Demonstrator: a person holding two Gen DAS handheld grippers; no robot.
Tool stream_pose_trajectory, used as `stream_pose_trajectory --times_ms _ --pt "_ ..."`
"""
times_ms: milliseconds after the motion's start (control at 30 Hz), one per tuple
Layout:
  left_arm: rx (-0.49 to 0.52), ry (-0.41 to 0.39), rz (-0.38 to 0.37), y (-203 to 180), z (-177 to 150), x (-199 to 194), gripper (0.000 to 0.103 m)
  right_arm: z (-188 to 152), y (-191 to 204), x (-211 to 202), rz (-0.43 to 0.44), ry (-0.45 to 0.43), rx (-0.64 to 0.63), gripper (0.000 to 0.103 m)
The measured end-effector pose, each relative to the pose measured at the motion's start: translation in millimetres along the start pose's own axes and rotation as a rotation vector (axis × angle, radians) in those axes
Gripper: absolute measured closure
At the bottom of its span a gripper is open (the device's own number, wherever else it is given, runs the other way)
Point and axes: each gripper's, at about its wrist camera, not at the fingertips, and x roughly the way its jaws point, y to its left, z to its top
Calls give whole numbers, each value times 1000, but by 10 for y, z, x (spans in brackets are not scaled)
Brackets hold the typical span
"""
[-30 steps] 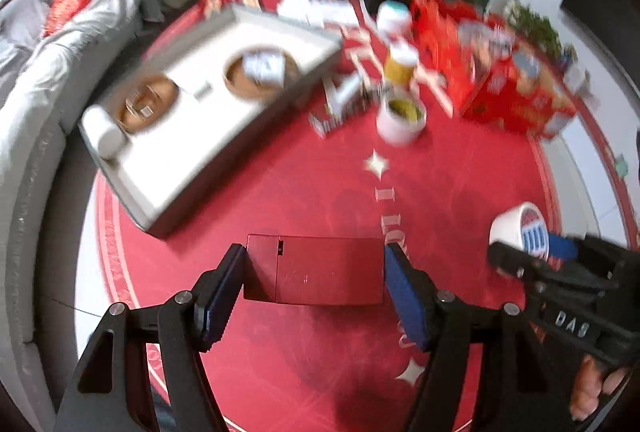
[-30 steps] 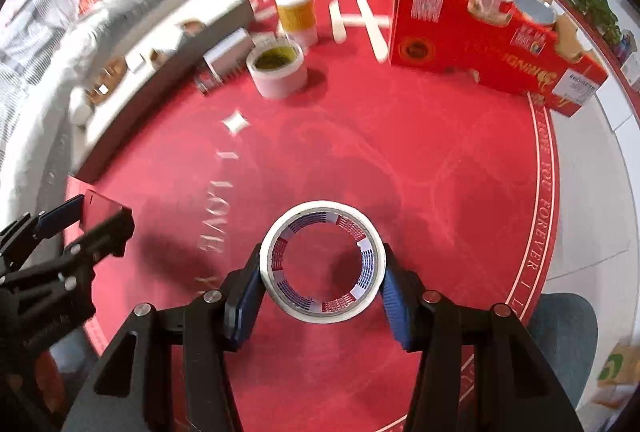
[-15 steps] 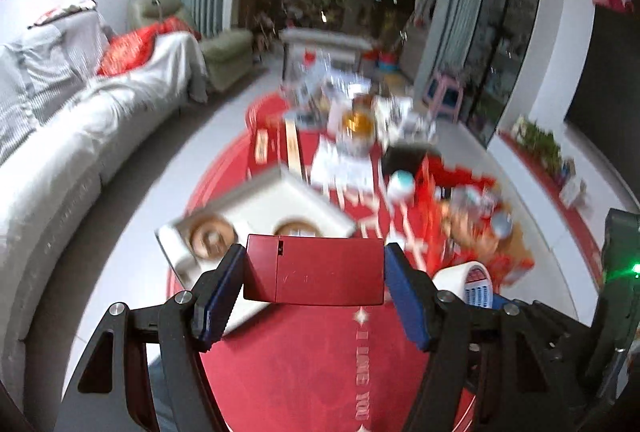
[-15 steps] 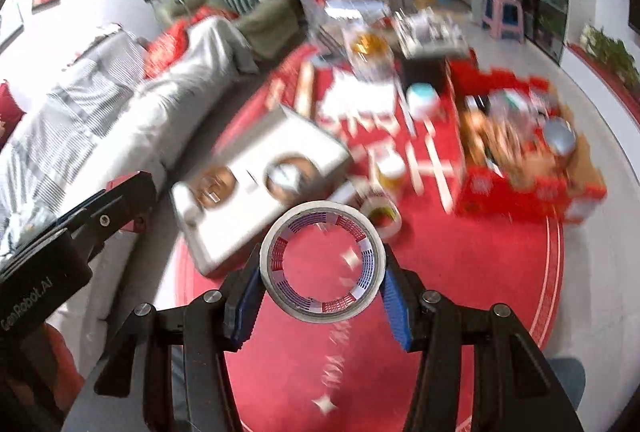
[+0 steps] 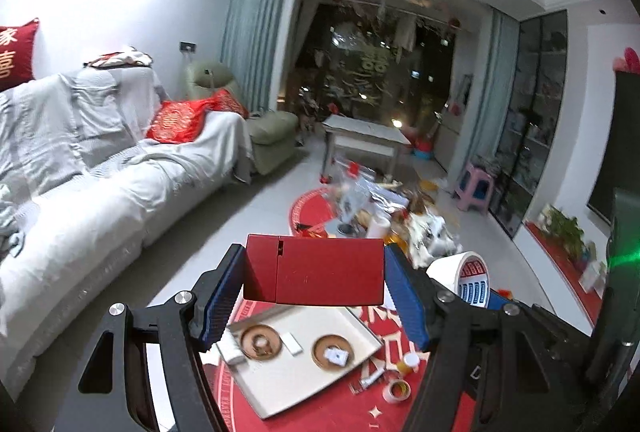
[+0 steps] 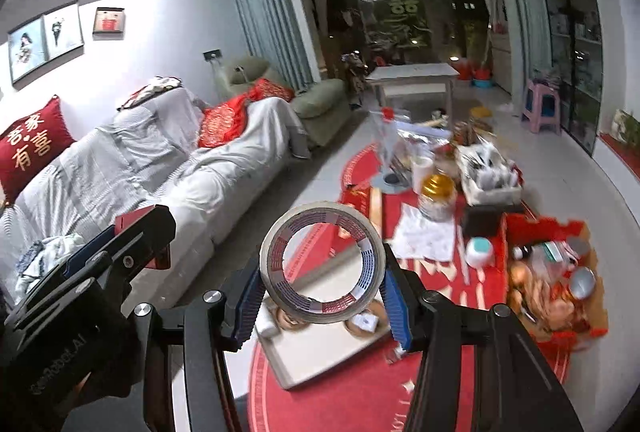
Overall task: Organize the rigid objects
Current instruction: 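Carry the red case and tape roll into the tray and release both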
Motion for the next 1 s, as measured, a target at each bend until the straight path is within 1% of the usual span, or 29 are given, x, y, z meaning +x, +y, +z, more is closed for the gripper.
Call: stream_pose_trajectory --times_ms 133,233,333,433,600,767,900,1000 --pt "-26 -7 34 157 112 51 31 145 212 112 27 -2 -42 49" --pt "-30 -8 63 235 139 148 31 173 290 211 47 5 -54 49" --pt "-31 10 76 287 110 277 31 177 309 331 58 29 -53 49" --pt "-17 21 107 303 28 399 31 160 276 456 52 52 -49 49" --pt "-23 108 136 420 -210 738 31 49 125 711 23 111 -13 49" --pt "-21 209 165 522 -556 1162 31 -38 -13 989 -25 164 11 49" --pt "-25 298 182 599 -833 1498 31 -157 -70 1240 -53 227 15 49" --pt "-15 370 200 634 -1077 1763 31 -308 -99 1479 -74 285 13 49"
